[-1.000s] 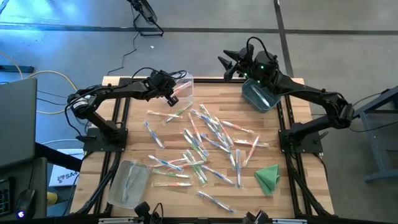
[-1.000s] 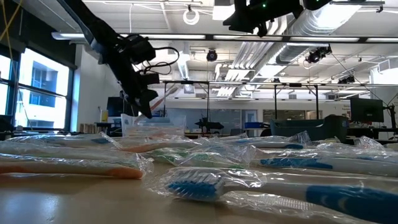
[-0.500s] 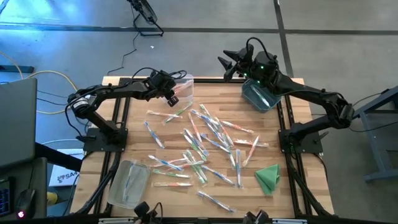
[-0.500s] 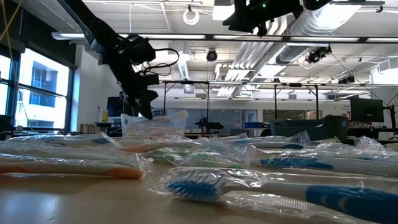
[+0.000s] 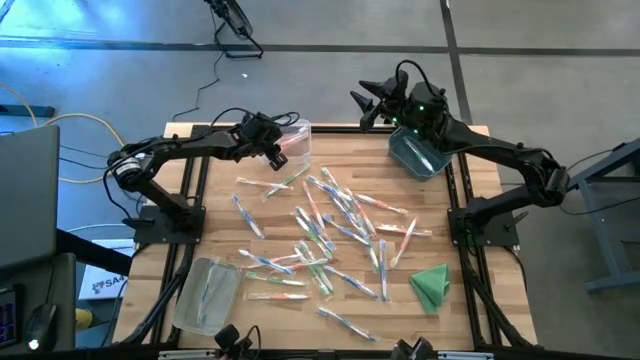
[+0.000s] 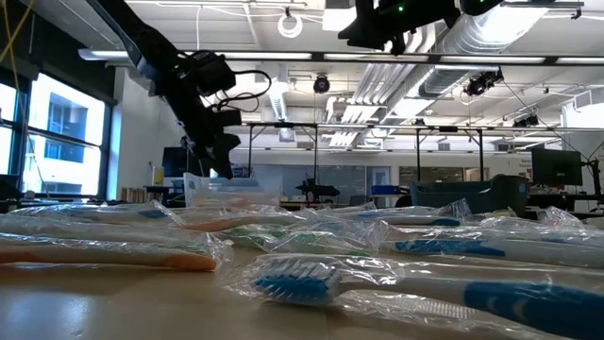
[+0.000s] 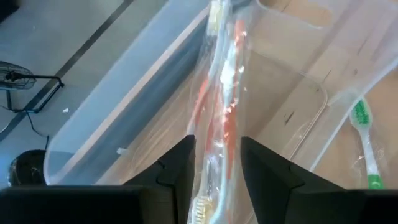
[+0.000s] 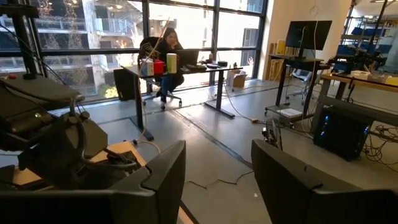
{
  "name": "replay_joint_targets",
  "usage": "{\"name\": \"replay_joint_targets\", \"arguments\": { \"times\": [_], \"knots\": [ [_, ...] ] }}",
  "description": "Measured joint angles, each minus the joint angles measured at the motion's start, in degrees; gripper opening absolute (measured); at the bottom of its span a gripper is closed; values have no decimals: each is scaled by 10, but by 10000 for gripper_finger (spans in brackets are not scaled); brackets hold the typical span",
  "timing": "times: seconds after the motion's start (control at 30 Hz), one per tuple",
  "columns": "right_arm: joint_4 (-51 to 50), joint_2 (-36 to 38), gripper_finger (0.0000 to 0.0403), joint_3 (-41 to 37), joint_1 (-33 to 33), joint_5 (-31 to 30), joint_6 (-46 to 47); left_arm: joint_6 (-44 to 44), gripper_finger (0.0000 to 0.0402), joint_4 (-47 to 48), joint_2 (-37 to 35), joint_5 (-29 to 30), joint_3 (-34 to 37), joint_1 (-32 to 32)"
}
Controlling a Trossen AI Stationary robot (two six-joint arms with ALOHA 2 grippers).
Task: Pick & Place Toothbrushes
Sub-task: Put the green toothbrush into the blue bin
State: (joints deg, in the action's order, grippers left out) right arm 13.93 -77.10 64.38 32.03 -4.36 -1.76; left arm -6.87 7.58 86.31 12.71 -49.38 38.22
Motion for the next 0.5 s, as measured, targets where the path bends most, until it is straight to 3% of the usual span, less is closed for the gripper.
{"name": "replay_joint_targets", "arguments": {
  "times": [0.33, 0.5],
  "knots": [
    [0, 0, 175, 0, 0, 0, 0, 4, 125, 50, -32, -2, -82, 0],
    [-5, 0, 175, 0, 0, 0, 0, 23, 121, 62, -58, -31, -100, 0]
  ]
}}
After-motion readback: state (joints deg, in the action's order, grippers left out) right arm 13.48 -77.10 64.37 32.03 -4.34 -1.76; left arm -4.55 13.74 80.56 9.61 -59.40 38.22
